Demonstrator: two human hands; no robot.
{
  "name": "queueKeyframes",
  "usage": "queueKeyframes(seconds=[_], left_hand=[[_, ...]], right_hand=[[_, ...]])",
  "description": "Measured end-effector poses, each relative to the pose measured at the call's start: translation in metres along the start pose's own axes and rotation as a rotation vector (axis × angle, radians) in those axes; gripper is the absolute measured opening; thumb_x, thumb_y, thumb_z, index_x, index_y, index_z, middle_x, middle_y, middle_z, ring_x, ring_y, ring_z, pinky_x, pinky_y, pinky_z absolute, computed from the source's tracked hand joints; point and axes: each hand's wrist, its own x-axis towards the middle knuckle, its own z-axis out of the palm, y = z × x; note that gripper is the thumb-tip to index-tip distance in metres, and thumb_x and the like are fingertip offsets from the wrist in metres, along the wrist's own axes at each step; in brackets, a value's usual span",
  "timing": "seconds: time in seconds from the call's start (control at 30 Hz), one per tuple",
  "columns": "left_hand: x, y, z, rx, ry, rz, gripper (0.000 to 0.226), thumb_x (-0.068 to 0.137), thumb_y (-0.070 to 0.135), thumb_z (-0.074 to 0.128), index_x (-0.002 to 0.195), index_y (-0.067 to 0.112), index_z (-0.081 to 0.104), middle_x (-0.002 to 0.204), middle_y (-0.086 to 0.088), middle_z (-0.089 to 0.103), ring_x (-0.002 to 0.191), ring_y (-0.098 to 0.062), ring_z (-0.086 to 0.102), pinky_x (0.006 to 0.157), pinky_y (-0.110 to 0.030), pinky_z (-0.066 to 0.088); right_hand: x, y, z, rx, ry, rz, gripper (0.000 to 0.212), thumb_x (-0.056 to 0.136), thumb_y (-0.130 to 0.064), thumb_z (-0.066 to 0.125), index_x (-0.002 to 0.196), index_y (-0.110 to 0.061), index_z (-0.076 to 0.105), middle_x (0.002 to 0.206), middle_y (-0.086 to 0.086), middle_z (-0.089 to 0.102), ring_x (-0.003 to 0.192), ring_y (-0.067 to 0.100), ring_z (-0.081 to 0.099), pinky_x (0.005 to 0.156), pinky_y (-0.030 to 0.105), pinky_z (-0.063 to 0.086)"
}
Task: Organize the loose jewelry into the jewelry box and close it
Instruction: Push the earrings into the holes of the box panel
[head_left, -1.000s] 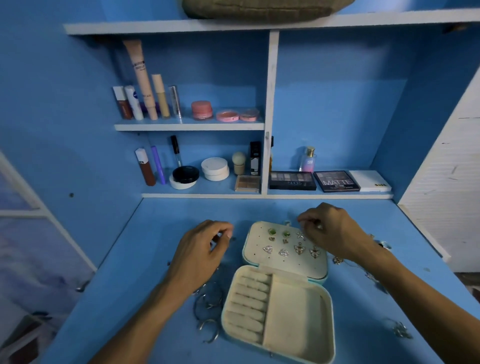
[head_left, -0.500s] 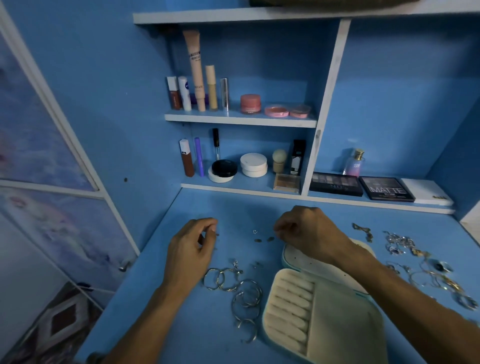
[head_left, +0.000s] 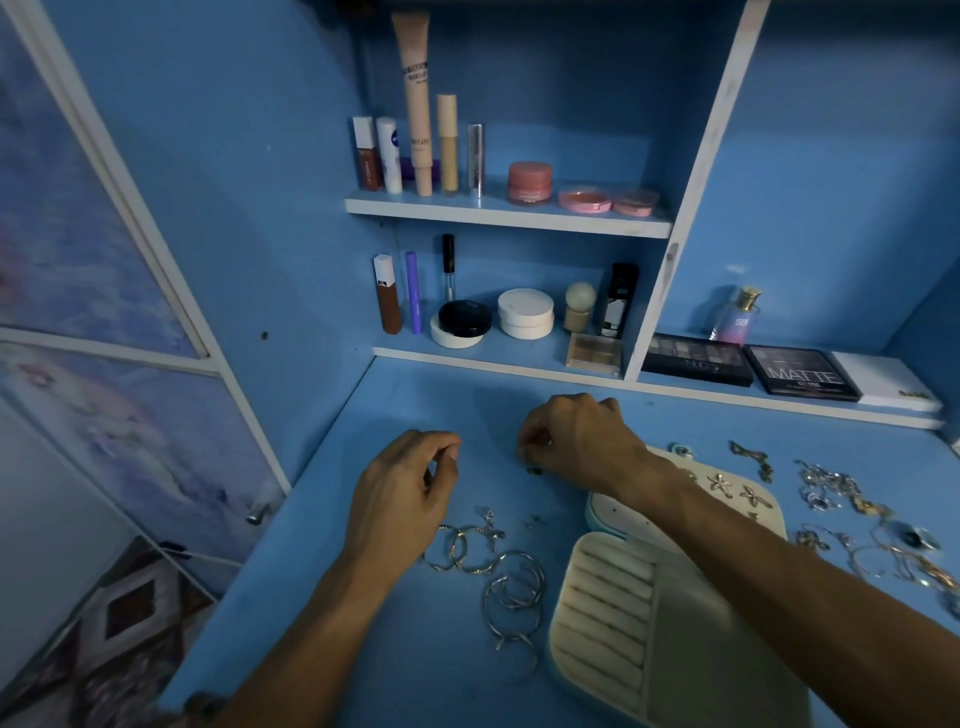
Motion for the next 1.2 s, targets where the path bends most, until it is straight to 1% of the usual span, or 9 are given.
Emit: queueKeyframes(seconds=[0.37,0.5,0.6,0.67,0.8,0.87,0.93,1.07,1.2], left_hand=[[0.0,0.002,0.002,0.048,-0.021,0.019,0.009,0.095,0.016,0.067,0.103,0.018,0.071,0.084,0.01,0.063,0.064,-0.009,0.058,0.058,-0.034,0.055],[0.0,0.002,0.001,0.045,-0.019,0.017,0.01,0.095,0.017,0.066,0.104,0.02,0.071,0.084,0.01,0.063,0.066,-0.008,0.057,0.058,-0.034,0.055],[-0.001,0.001,0.001,0.048,-0.025,0.023,0.013,0.096,0.027,0.06,0.103,0.021,0.07,0.084,0.01,0.063,0.067,-0.008,0.058,0.058,-0.034,0.055],[-0.001,0.0,0.001,0.056,-0.028,0.027,0.011,0.097,0.024,0.062,0.103,0.02,0.07,0.084,0.01,0.062,0.069,-0.009,0.058,0.059,-0.034,0.056],[0.001,0.007,-0.001,0.037,-0.025,0.039,0.019,0.098,0.027,0.057,0.104,0.017,0.072,0.085,0.009,0.064,0.071,-0.009,0.06,0.06,-0.021,0.053],[0.004,0.015,-0.001,0.025,-0.037,0.048,0.014,0.097,0.022,0.061,0.103,0.017,0.072,0.085,0.011,0.064,0.071,-0.009,0.06,0.062,-0.013,0.047],[0.008,0.026,0.002,-0.003,-0.076,0.06,0.01,0.095,0.014,0.067,0.102,0.019,0.072,0.086,0.013,0.065,0.071,-0.009,0.061,0.063,-0.012,0.046],[0.024,0.056,0.019,-0.141,-0.231,0.059,0.011,0.097,0.022,0.064,0.103,0.024,0.073,0.092,0.017,0.067,0.077,-0.008,0.064,0.068,-0.018,0.05],[0.047,0.071,0.053,-0.183,-0.348,0.054,0.02,0.099,0.018,0.059,0.113,0.023,0.073,0.101,0.01,0.068,0.084,-0.007,0.064,0.077,-0.022,0.05]], right_hand=[[-0.001,0.0,0.002,-0.012,-0.012,0.024,0.013,0.091,-0.023,0.065,0.097,-0.028,0.075,0.103,-0.01,0.071,0.104,0.018,0.059,0.09,0.04,0.032],[-0.002,0.004,0.0,0.017,-0.02,0.032,0.011,0.091,-0.037,0.067,0.097,-0.03,0.074,0.102,-0.012,0.07,0.104,0.017,0.057,0.091,0.04,0.031],[-0.003,0.005,-0.005,0.02,-0.067,0.019,0.018,0.093,-0.026,0.061,0.102,-0.03,0.076,0.109,-0.014,0.071,0.108,0.016,0.056,0.094,0.041,0.033],[-0.003,0.005,-0.006,0.01,-0.082,0.004,0.024,0.092,-0.017,0.059,0.103,-0.03,0.076,0.111,-0.015,0.07,0.109,0.015,0.056,0.094,0.041,0.032],[-0.006,0.006,-0.007,0.026,-0.077,-0.008,0.026,0.094,-0.014,0.057,0.101,-0.032,0.074,0.109,-0.016,0.069,0.108,0.013,0.055,0.094,0.042,0.032],[-0.009,0.012,-0.015,0.087,-0.079,0.004,0.024,0.094,-0.015,0.058,0.098,-0.033,0.073,0.101,-0.019,0.067,0.106,0.012,0.057,0.094,0.04,0.034],[-0.014,0.023,-0.025,0.158,-0.056,0.013,0.019,0.093,-0.018,0.063,0.093,-0.035,0.071,0.092,-0.021,0.064,0.101,0.012,0.06,0.096,0.041,0.041],[-0.03,0.049,-0.048,0.305,0.012,0.016,0.018,0.094,-0.015,0.065,0.093,-0.032,0.068,0.089,-0.016,0.07,0.09,0.008,0.068,0.089,0.042,0.056],[-0.052,0.07,-0.066,0.413,0.061,0.037,0.023,0.095,-0.009,0.062,0.092,-0.031,0.067,0.086,-0.009,0.071,0.083,0.008,0.068,0.08,0.036,0.058]])
